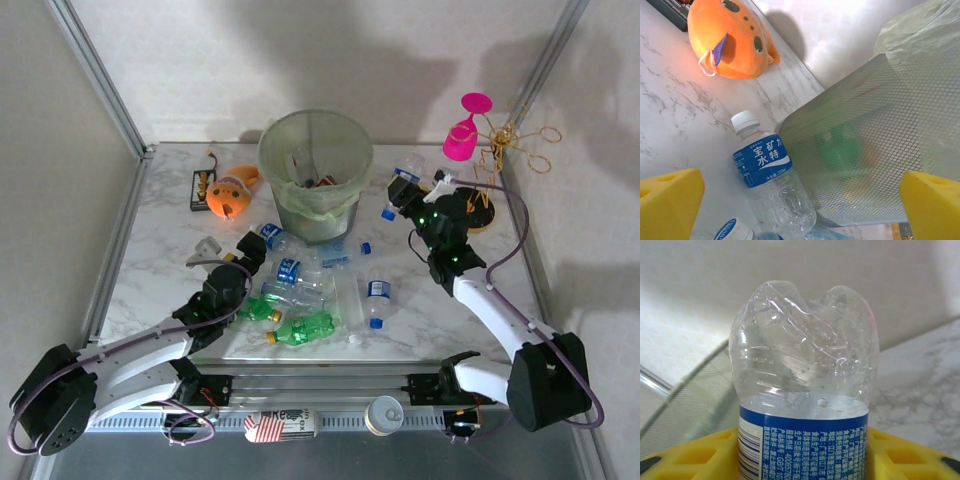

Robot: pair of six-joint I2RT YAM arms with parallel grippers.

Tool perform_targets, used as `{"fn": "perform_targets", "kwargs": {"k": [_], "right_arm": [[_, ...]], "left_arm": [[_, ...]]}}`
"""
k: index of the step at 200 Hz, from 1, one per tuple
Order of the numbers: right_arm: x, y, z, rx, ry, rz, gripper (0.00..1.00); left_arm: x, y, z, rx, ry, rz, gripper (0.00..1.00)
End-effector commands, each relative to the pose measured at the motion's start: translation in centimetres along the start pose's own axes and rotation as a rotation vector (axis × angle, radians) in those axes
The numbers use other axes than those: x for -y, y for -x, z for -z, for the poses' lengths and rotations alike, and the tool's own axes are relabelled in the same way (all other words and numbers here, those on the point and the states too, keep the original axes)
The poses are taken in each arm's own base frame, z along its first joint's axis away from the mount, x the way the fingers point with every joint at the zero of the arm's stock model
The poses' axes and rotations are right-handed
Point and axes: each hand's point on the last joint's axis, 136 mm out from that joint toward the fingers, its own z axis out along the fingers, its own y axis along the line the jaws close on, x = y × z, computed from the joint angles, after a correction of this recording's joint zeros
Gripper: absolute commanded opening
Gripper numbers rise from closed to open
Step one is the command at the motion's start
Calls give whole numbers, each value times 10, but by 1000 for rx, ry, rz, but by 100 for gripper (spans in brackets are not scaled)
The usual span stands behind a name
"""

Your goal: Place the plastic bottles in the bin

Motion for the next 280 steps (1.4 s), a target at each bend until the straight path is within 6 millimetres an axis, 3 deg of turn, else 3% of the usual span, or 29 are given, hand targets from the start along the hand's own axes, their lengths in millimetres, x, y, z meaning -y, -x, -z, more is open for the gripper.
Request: {"fn": "perform_targets", "kwargs": {"k": [1,61,112,161,204,241,280], "right_arm": [[-40,34,6,34,113,86,53],[-122,68,-19,61,310,164,53],[-173,49,-68,7,402,218,53],[-184,-3,-121,-122,381,258,53],[-183,-41,-147,-217,345,293,60],[-188,-42,-150,-220,346,301,81],[-197,-28,-146,-186,362,305,90]], "left_arm": [[-6,3,-2,23,11,-1,100],[-14,8,0,35,19,6,100],[-26,22,11,71,34,13,100],[-37,36,23,114,46,27,100],[-43,42,28,134,49,39,100],[-44,42,28,133,48,44,100],[-41,42,28,128,40,55,100]]}}
